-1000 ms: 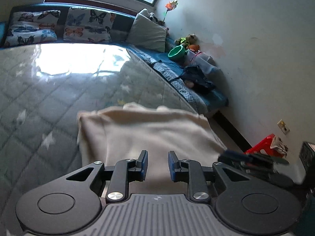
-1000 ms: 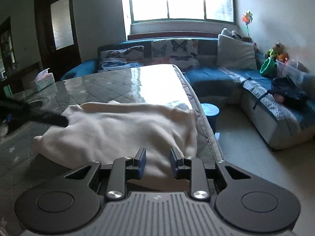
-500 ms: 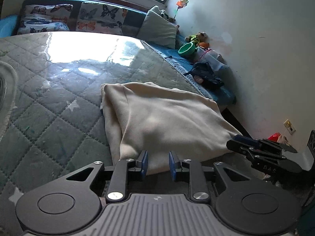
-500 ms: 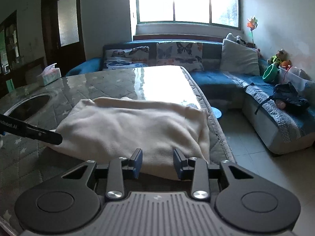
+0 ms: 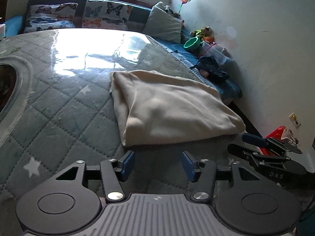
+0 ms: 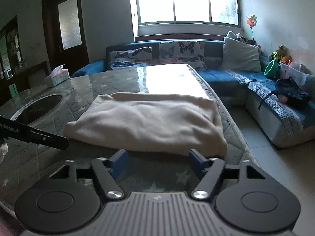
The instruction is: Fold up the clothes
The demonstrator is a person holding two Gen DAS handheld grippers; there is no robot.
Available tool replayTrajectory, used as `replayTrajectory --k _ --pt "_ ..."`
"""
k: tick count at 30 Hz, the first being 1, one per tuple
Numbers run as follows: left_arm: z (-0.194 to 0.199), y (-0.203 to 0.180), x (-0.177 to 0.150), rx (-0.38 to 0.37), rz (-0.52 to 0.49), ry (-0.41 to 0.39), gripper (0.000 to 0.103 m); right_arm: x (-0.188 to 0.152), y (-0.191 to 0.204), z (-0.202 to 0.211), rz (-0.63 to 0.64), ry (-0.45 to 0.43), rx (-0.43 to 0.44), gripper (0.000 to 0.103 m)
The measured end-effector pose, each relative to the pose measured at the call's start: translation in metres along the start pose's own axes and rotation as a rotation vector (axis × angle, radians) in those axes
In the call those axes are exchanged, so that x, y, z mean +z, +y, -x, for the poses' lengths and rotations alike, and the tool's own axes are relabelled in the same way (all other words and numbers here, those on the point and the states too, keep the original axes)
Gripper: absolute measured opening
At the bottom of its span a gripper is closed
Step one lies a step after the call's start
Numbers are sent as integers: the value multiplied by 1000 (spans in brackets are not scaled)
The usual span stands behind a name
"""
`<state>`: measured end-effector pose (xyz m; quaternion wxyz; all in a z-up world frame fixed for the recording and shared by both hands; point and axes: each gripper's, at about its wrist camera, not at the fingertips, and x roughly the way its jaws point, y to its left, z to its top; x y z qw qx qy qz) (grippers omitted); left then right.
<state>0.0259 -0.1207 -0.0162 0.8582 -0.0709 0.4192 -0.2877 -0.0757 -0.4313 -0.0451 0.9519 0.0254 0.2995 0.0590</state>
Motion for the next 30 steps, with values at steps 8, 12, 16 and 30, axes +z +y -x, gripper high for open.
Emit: replayTrajectory --k 8,12,16,30 --pt "10 0 -10 24 3 6 70 -9 9 7 -5 3 -14 90" --pt "16 -2 -14 25 -8 1 75 -10 13 9 -11 0 -9 98" --pt "21 -5 -19 42 -19 -2 82 -13 17 9 -15 8 -4 101" --pt "32 -3 -34 70 -30 2 96 -27 30 1 -6 63 -13 103"
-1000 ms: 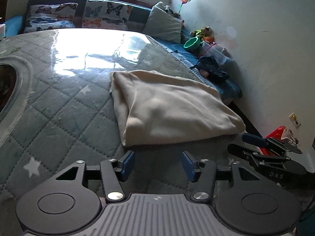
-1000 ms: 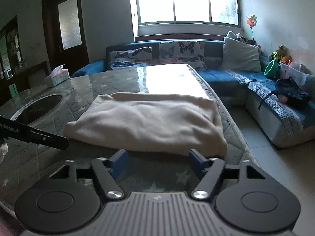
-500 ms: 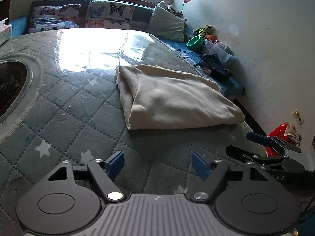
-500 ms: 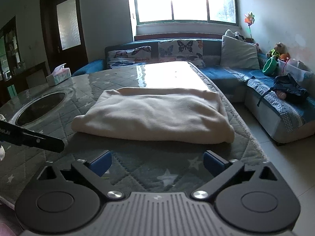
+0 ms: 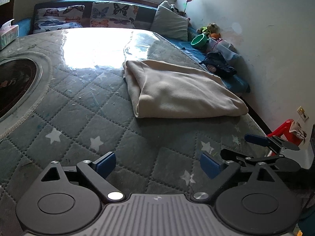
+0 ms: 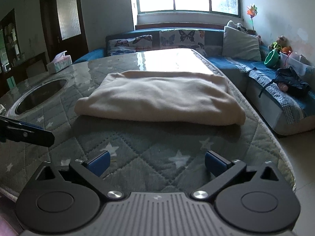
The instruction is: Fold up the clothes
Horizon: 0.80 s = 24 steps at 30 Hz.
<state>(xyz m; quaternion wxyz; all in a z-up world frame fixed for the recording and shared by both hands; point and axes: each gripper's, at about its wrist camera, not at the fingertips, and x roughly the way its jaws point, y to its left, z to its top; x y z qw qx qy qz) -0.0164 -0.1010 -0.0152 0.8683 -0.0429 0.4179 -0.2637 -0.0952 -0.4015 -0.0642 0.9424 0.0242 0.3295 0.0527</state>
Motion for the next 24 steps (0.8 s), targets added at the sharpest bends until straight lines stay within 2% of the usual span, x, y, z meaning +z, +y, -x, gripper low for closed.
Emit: replayTrajectory --k 6,24 --pt "2 2 -2 18 4 0 103 -4 5 -3 3 3 -21 103" --pt "-2 -2 -6 59 7 11 103 -4 10 -4 12 7 -51 103"
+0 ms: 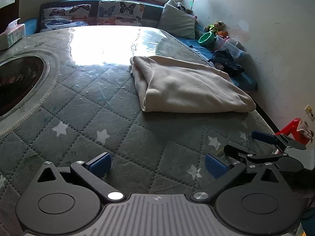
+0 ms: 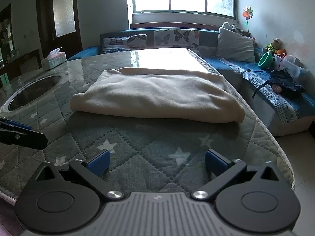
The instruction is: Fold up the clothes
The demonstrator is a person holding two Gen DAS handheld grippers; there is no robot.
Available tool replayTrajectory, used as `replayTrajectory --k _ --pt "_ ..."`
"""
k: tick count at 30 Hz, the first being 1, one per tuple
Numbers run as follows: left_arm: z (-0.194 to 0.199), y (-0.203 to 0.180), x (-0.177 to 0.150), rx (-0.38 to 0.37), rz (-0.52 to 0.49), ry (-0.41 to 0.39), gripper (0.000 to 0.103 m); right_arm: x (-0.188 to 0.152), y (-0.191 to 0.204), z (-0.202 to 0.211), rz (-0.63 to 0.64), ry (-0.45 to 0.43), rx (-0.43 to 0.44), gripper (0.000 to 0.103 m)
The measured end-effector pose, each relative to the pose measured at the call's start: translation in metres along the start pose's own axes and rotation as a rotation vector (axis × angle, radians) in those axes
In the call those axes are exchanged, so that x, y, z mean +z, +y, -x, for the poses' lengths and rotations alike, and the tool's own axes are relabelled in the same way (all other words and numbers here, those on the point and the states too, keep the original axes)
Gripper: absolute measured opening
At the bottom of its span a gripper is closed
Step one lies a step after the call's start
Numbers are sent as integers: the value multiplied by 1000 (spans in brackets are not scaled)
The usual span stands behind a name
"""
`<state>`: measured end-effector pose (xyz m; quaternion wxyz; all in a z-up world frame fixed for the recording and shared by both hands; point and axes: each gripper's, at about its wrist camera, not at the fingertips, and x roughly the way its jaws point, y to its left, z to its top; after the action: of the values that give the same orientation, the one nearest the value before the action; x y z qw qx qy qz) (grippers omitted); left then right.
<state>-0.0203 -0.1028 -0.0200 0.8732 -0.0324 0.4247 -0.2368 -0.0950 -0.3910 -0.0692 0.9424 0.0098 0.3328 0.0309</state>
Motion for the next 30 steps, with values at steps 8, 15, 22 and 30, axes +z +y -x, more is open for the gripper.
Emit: replayTrajectory --k 8,15,22,30 --pt "-2 -6 -1 17 -4 1 103 -2 2 1 -9 -15 -15 103" --pt "-2 -9 -1 31 -6 2 103 -3 3 3 -28 -25 -32 103" --pt "-3 -12 -1 40 -14 8 103 -2 2 4 -35 -21 -37 103" --pt "-5 -16 0 50 -24 14 103 -1 -1 7 -51 -24 -42 103"
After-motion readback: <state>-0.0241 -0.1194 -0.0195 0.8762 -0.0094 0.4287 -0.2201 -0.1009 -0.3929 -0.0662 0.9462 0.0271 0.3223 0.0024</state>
